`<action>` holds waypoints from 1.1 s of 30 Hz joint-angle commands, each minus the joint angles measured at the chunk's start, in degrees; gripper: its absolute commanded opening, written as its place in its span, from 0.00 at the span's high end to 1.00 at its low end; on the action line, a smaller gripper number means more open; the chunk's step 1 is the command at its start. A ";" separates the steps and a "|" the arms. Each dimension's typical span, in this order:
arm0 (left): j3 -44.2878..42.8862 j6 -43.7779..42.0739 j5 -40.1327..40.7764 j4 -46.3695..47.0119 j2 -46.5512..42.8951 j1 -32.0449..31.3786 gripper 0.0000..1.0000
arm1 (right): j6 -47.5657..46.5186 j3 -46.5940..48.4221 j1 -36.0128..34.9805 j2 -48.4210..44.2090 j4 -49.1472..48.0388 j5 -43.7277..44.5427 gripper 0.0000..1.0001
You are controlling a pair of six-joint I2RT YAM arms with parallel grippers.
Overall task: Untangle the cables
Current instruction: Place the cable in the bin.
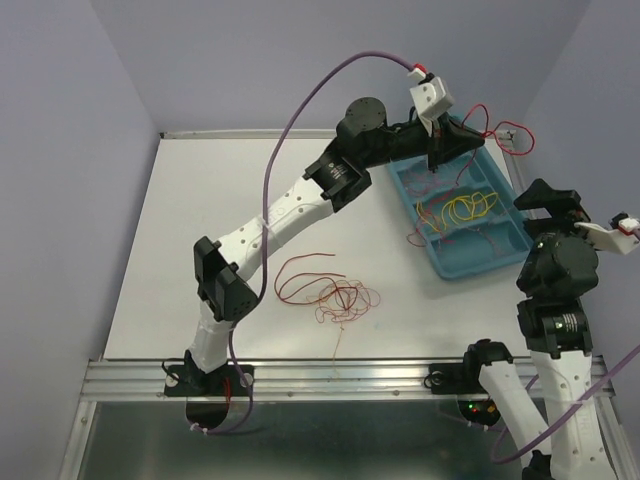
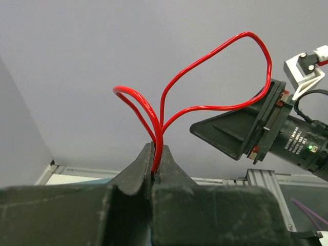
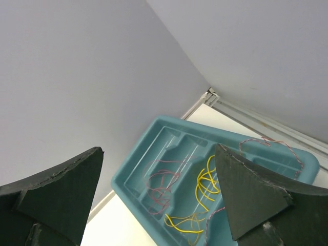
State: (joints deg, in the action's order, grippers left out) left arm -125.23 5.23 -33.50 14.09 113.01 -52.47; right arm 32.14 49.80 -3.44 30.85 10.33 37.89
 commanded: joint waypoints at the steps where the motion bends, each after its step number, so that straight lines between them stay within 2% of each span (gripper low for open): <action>1: 0.42 -1.28 2.73 7.27 -0.69 -3.16 1.00 | 0.20 4.16 -0.07 -1.76 3.29 5.78 0.05; 4: 0.42 -1.02 3.00 7.45 1.68 -4.48 1.00 | 2.22 4.34 -0.07 -3.07 4.96 12.63 0.05; 9: -0.10 -0.22 2.82 8.14 6.07 -5.28 1.00 | 1.70 4.60 -0.16 -7.72 5.14 17.38 0.05; 20: -0.98 -1.89 2.91 11.66 16.01 -6.68 1.00 | 0.20 6.45 -0.07 -11.87 5.32 16.78 0.06; 26: 0.24 -1.72 3.17 12.28 17.07 -6.68 1.00 | 0.20 6.19 -0.16 -11.08 5.23 16.60 0.06; 33: 5.60 -2.42 5.90 12.46 16.72 -8.08 1.00 | -1.82 7.50 -0.16 -9.58 5.23 11.86 0.06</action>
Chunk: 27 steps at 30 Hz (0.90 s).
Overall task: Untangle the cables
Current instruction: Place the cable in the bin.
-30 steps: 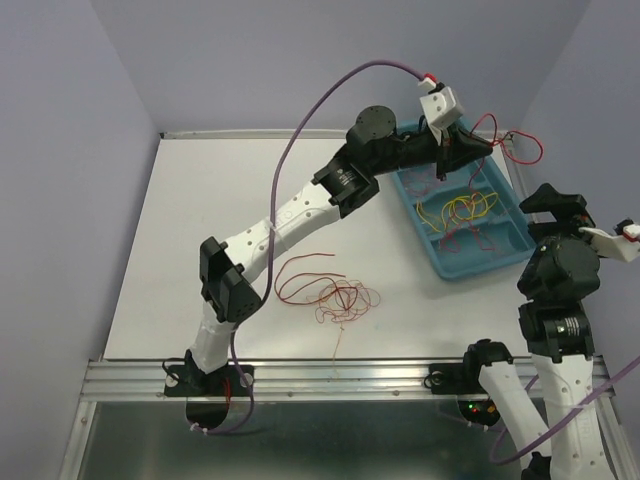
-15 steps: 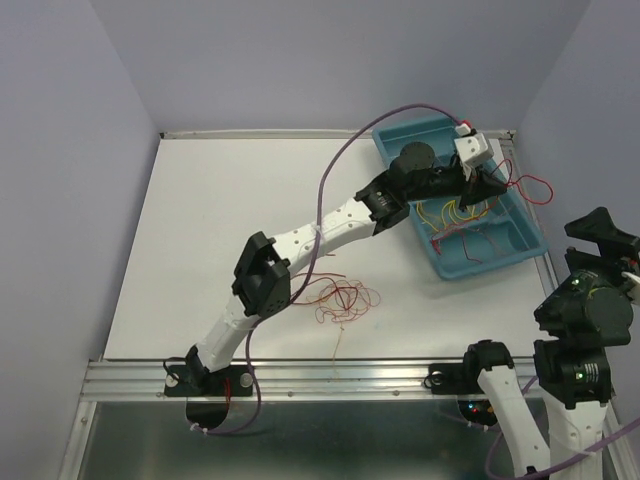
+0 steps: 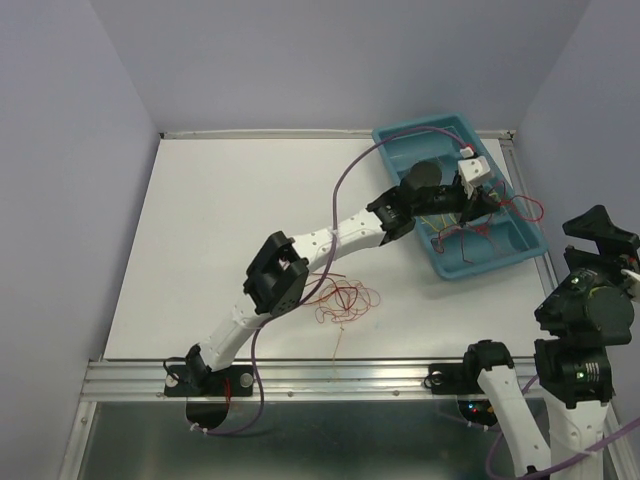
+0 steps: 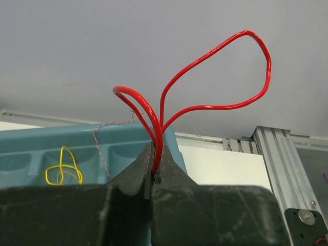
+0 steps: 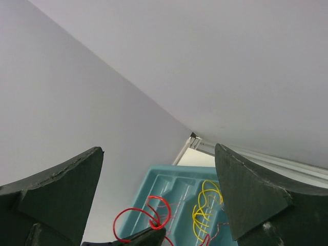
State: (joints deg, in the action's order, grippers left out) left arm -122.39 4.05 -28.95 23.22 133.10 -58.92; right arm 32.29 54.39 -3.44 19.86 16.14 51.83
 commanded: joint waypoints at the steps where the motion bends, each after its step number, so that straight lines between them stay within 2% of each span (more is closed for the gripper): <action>1: 4.77 -1.50 1.70 3.32 -3.46 -1.99 1.00 | -2.32 3.17 -0.16 1.85 -0.50 -2.17 0.06; 9: 9.62 -3.00 4.16 3.50 -3.20 -6.03 1.00 | -2.50 3.18 -0.07 3.43 -0.50 -3.32 0.06; 15: 5.78 -0.10 12.15 0.87 -0.13 -6.83 1.00 | -2.32 3.18 -0.16 3.26 -0.50 -3.93 0.06; 18: 3.48 -2.38 14.79 -3.26 3.13 -6.65 1.00 | -1.97 2.91 -0.07 3.08 -0.58 -4.28 0.06; 23: 3.82 -3.79 15.15 -5.65 3.84 -5.77 1.00 | -1.97 2.91 -0.07 3.52 -0.50 -4.99 0.06; 27: 3.65 -8.09 15.33 -7.66 4.27 -5.16 1.00 | -1.88 2.91 -0.16 3.43 -0.50 -5.51 0.06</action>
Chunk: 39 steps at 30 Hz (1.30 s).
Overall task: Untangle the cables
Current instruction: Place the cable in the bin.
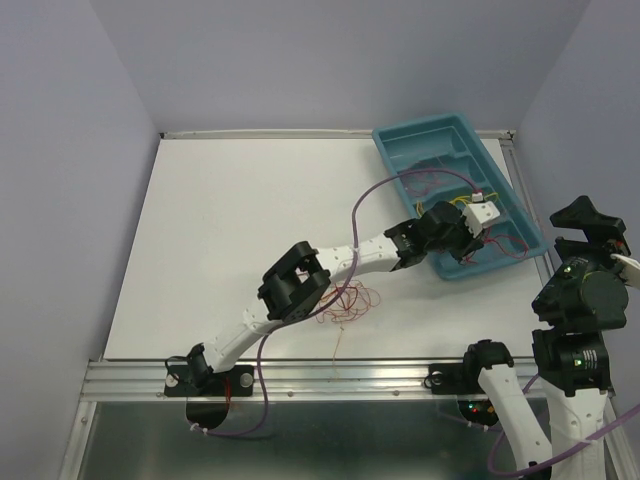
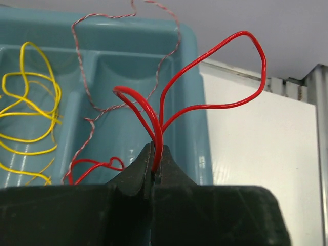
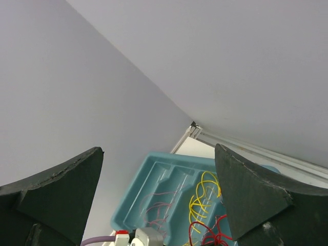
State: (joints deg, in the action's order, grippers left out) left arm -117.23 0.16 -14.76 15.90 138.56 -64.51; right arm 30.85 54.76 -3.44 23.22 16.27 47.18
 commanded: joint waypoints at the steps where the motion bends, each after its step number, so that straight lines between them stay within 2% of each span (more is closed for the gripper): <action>1: -1.77 -5.51 0.79 -1.30 -0.93 0.44 1.00 | -0.53 2.63 -0.16 0.16 -0.71 -0.86 0.06; 8: -2.30 -7.99 -0.79 -10.44 1.35 -0.70 1.00 | -0.35 2.54 -0.16 0.50 -0.72 -1.65 0.06; 10: -1.69 -7.99 -0.88 -11.59 1.71 -0.88 0.96 | -0.35 2.54 -0.07 0.86 -0.72 -1.91 0.06; 13: -2.12 -8.60 0.52 -12.91 2.50 -1.06 0.86 | -0.27 2.46 -0.16 0.95 -0.63 -2.35 0.06; 14: -2.47 -8.78 1.14 -13.35 2.68 -1.06 0.78 | -0.18 2.45 -0.16 0.95 -0.63 -2.44 0.06; 16: -3.53 -9.04 2.98 -13.79 2.59 -1.06 0.72 | -0.18 2.45 -0.07 0.95 -0.63 -2.44 0.06; 17: -3.97 -9.04 3.33 -13.97 2.50 -1.06 0.62 | -0.18 2.37 -0.16 0.95 -0.71 -2.44 0.06; 18: -4.49 -9.48 3.60 -14.23 2.33 -1.06 0.59 | -0.18 2.37 -0.16 0.95 -0.63 -2.53 0.06; 30: -6.34 -11.85 5.98 -14.14 -1.89 -1.06 0.27 | -1.58 3.68 -0.16 3.93 -0.54 -6.65 0.06; 34: -5.38 -12.47 3.34 -15.02 -4.08 -1.14 0.23 | -1.85 4.39 -0.16 5.43 -0.10 -7.72 0.06; 39: -4.85 -13.96 3.60 -17.83 -7.60 -1.85 0.26 | -1.76 4.65 -0.16 5.52 0.16 -7.89 0.06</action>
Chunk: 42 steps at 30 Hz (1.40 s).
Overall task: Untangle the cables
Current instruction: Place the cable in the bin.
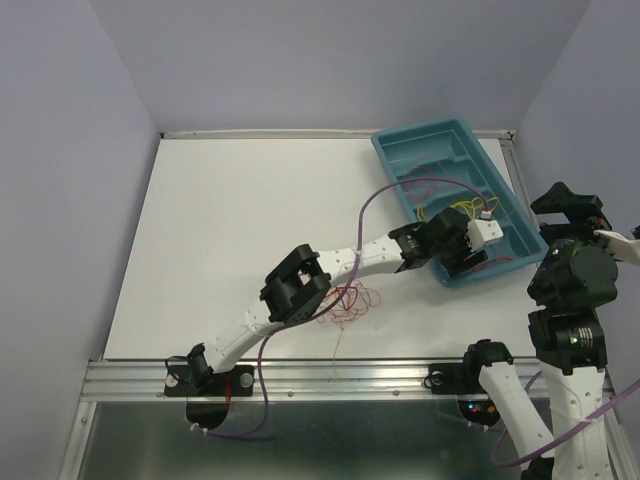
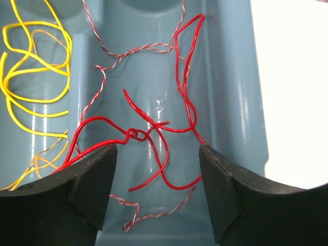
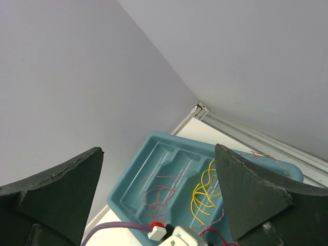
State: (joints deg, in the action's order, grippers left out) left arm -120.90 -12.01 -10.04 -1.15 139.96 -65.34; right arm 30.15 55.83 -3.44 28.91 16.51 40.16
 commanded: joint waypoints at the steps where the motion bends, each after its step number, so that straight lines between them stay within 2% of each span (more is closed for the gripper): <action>1: -0.40 -1.88 -1.12 -0.79 -9.70 -1.02 0.28 | -1.06 3.58 -0.16 -0.17 -0.08 -0.87 0.06; 2: 0.13 -2.05 -1.21 -0.79 -11.27 -1.02 0.33 | -0.97 3.58 -0.07 -0.08 -0.08 -0.88 0.06; 5: 1.98 -3.02 -0.16 -0.70 -14.09 -0.93 0.34 | -0.97 3.58 -0.16 0.01 -0.08 -1.22 0.06; 10: 4.27 -4.16 -0.41 -1.14 -16.82 -0.05 0.21 | -0.97 3.76 -0.16 0.54 0.19 -2.10 0.06; 17: 2.08 -6.62 -2.78 -10.00 -16.74 1.88 0.20 | -1.24 3.93 -0.16 0.71 0.19 -2.90 0.06; 25: 1.19 -14.26 -3.32 -18.54 -13.93 3.73 0.34 | -1.15 3.84 -0.16 1.33 0.36 -3.95 0.05; 30: 2.43 -18.04 -2.52 -17.14 -12.79 5.04 0.36 | -1.06 3.67 -0.16 1.33 0.36 -4.39 0.05; 42: -2.76 -27.36 -5.87 -17.31 -6.46 6.01 0.44 | -0.97 3.40 -0.16 1.86 0.28 -4.92 0.05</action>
State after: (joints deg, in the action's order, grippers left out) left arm -120.27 -35.66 -14.59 -18.39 133.16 -59.75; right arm 29.80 56.53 -3.44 30.30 17.58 35.94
